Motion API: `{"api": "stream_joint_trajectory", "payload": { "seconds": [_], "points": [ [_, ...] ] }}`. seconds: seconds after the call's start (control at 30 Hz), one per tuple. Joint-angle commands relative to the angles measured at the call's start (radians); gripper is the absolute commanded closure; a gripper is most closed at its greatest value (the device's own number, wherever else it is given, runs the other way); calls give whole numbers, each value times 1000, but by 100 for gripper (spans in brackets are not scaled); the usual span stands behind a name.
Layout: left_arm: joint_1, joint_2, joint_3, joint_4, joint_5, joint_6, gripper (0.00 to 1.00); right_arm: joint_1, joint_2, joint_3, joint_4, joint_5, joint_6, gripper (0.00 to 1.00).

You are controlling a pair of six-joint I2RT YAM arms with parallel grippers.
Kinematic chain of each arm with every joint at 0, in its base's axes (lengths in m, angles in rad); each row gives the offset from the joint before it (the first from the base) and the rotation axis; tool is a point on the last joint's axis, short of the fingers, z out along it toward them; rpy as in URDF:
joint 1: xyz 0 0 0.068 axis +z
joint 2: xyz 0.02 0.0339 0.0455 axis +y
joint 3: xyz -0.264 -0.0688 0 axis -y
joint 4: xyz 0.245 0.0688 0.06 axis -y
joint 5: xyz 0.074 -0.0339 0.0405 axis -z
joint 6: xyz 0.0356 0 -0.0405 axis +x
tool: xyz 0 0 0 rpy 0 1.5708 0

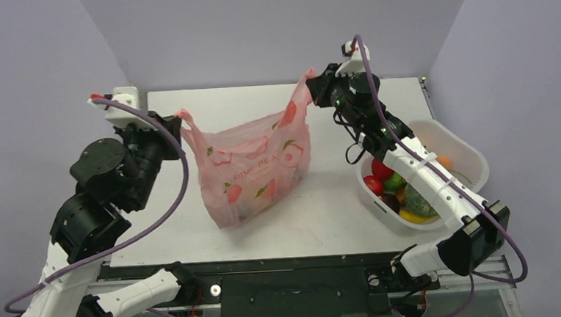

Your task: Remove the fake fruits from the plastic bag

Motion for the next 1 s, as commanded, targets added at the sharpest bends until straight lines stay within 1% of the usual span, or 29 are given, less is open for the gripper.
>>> {"api": "stream_joint_trajectory", "payload": {
  "seconds": [0.0,0.1,0.13,0.2,0.3,0.33,0.37,0.4,0.43,0.47,0.5,0.53,0.57,0.63,0.67,0.7,0.73,0.77,0.8,0.83,0.87,0.9,0.93,0.97],
  "points": [
    [105,25,61,94,38,33,100,-33,118,248,49,-22,34,100],
    [133,36,109,66,78,45,100,-59,203,383,-22,-54,40,100],
    [135,33,106,60,119,45,100,-64,241,441,-50,-67,42,100],
    [137,13,68,57,198,28,100,-71,276,484,-74,-99,45,100],
    [137,-50,-64,50,304,-48,100,-72,290,461,-94,-124,42,100],
    [136,-88,-100,58,370,-68,100,-72,287,449,-109,-123,37,100],
    [137,-108,-172,65,403,-109,100,-72,284,413,-117,-108,36,100],
    [136,-148,-206,83,468,-128,100,-73,270,390,-136,-98,34,100],
    [136,-167,-271,91,498,-173,100,-73,260,337,-142,-80,32,98],
    [137,-207,-302,107,545,-192,100,-73,238,309,-151,-72,31,95],
    [136,-223,-357,115,585,-230,100,-73,224,256,-159,-59,28,89],
    [137,-253,-380,123,609,-242,100,-73,196,231,-164,-54,18,87],
    [136,-266,-416,123,641,-261,100,-74,166,186,-175,-46,10,82],
    [136,-291,-448,114,662,-270,100,-74,124,141,-214,-21,-18,75],
    [136,-302,-455,102,662,-271,100,-73,112,133,-234,14,-41,74],
    [137,-305,-460,95,661,-269,100,-73,87,130,-282,35,-50,70],
    [137,-310,-464,85,661,-269,100,-73,75,131,-308,74,-73,64],
    [136,-311,-466,85,669,-271,100,-73,48,135,-358,91,-84,61],
    [136,-314,-471,88,677,-271,100,-73,35,137,-378,124,-100,53],
    [137,-315,-473,97,695,-273,100,-74,-1,132,-411,137,-109,49],
    [136,-317,-476,103,705,-274,100,-73,-21,124,-421,156,-111,40],
    [137,-318,-479,114,727,-277,100,-73,-63,106,-434,165,-106,35],
    [137,-320,-482,119,736,-278,100,-73,-88,82,-437,176,-101,24],
    [137,-322,-484,129,751,-278,100,-73,-133,70,-442,181,-83,22]
  ]
}}
